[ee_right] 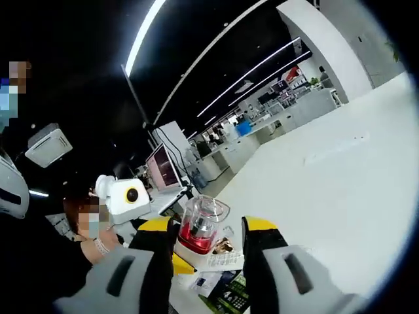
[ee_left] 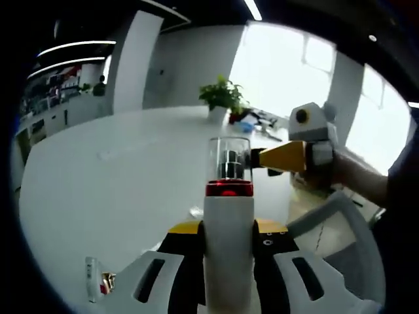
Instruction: Arrange the skincare products in the storage area until every visible bottle or jar stands upright without overlapping.
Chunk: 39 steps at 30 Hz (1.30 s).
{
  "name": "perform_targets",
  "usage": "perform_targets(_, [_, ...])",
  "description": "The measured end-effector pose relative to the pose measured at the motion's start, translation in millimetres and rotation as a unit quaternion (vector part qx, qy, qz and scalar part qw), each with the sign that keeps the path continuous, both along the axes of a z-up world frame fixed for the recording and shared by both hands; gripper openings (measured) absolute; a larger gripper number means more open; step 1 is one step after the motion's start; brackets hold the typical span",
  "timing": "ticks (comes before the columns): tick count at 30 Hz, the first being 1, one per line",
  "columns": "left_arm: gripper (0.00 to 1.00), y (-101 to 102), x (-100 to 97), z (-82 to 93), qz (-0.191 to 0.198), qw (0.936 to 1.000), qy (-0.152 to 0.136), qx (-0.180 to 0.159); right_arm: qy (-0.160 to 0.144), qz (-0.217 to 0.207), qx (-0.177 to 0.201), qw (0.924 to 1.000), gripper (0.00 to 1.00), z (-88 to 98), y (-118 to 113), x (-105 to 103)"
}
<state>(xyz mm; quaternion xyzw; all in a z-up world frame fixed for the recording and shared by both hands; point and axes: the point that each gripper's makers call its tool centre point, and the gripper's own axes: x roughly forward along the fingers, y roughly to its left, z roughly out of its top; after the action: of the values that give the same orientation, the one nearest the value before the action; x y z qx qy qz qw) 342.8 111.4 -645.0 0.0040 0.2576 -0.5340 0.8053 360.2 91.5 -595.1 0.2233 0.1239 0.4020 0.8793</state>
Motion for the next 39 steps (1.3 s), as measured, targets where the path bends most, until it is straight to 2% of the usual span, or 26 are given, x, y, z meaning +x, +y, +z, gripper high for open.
perform_targets(5, [0.24,-7,-7.3,6.3,-0.019,0.9995,0.007,-0.023,0.005,0.018,0.026,0.9995,0.39,1.0,2,1])
perform_targets(8, [0.24,-9,-10.3,9.7,-0.026,0.9987,0.017,-0.040,0.003,0.044,0.062,0.9971,0.37,8.9,4,-5])
perform_targets(11, [0.24,-10,-14.6,11.8,-0.038,0.9970,0.036,-0.056,0.004,0.062,0.067,0.9958,0.36,8.5,3,-10])
perform_targets(13, [0.24,-10,-17.6,13.8,-0.046,0.9961,0.039,-0.065,0.000,0.084,0.067,0.9942,0.36,6.6,5,-15])
perform_targets(15, [0.24,-12,-20.5,15.8,-0.055,0.9948,0.045,-0.073,0.004,0.088,0.090,0.9921,0.35,8.0,5,-15])
perform_targets(21, [0.24,-17,-34.3,20.7,-0.096,0.9897,0.058,-0.089,-0.027,0.120,0.125,0.9845,0.31,24.1,7,-21])
perform_targets(24, [0.24,-18,-36.3,22.4,-0.102,0.9884,0.058,-0.096,-0.033,0.134,0.123,0.9828,0.31,26.7,9,-25])
perform_targets(30, [0.24,-20,-42.1,19.1,-0.123,0.9870,0.054,-0.088,-0.038,0.149,0.105,0.9826,0.30,25.8,12,-30])
perform_targets(32, [0.25,-20,-41.7,15.0,-0.120,0.9870,0.065,-0.084,-0.014,0.146,0.101,0.9840,0.29,21.4,13,-29])
perform_targets(36, [0.25,-22,-44.3,11.3,-0.124,0.9870,0.062,-0.081,-0.024,0.141,0.069,0.9873,0.28,20.2,16,-30])
perform_targets(39, [0.25,-25,-46.2,7.3,-0.131,0.9865,0.064,-0.074,-0.009,0.136,0.047,0.9896,0.28,17.0,17,-31])
